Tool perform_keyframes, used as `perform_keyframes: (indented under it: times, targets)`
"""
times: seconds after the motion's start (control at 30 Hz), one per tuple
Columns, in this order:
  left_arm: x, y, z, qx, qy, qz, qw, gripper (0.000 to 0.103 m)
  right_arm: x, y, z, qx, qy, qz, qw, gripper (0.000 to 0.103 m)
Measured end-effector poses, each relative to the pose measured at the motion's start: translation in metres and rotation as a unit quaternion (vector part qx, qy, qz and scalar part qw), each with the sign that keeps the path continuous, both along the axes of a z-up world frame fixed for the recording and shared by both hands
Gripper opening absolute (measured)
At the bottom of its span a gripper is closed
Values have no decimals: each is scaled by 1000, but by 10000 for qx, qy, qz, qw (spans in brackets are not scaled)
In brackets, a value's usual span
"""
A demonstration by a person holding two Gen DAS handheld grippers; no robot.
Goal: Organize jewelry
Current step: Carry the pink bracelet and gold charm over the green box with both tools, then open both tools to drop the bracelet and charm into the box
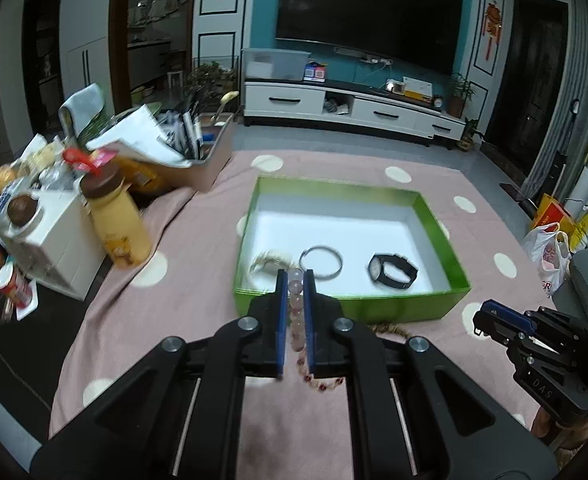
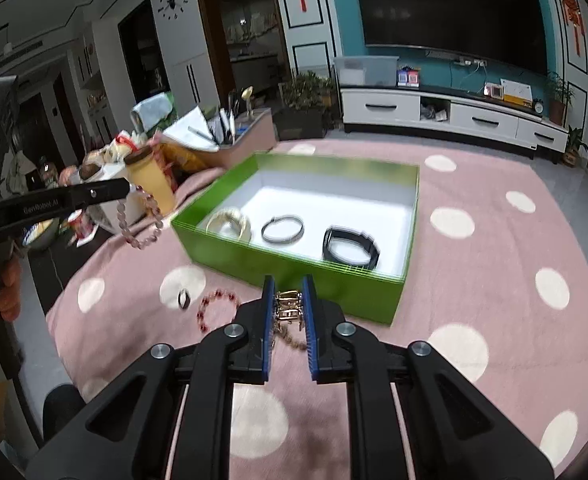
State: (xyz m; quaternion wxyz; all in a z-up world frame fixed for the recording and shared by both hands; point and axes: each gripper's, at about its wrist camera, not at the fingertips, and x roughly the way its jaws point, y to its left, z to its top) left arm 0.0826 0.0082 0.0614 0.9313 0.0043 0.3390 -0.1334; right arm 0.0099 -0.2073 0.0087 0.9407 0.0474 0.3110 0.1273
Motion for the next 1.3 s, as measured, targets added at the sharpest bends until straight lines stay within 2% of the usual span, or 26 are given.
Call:
perform_keyframes:
  times: [0.2, 0.43, 0.87, 1.3]
  targets:
    - [29, -21, 16, -114, 29, -183, 9998, 7, 24, -14, 17, 119, -108, -100, 9998, 13]
    - [64, -45, 20, -233, 202, -358, 9989, 7, 64, -24, 21, 222, 41, -148, 9996, 13]
    - [113, -87, -26, -31, 759, -569, 9955, 7, 118, -29, -4, 26, 473, -376, 9982, 13]
    - [136, -109, -72, 149, 1258, -639, 9899, 7, 151, -32, -34, -142, 870, -507, 9948, 15]
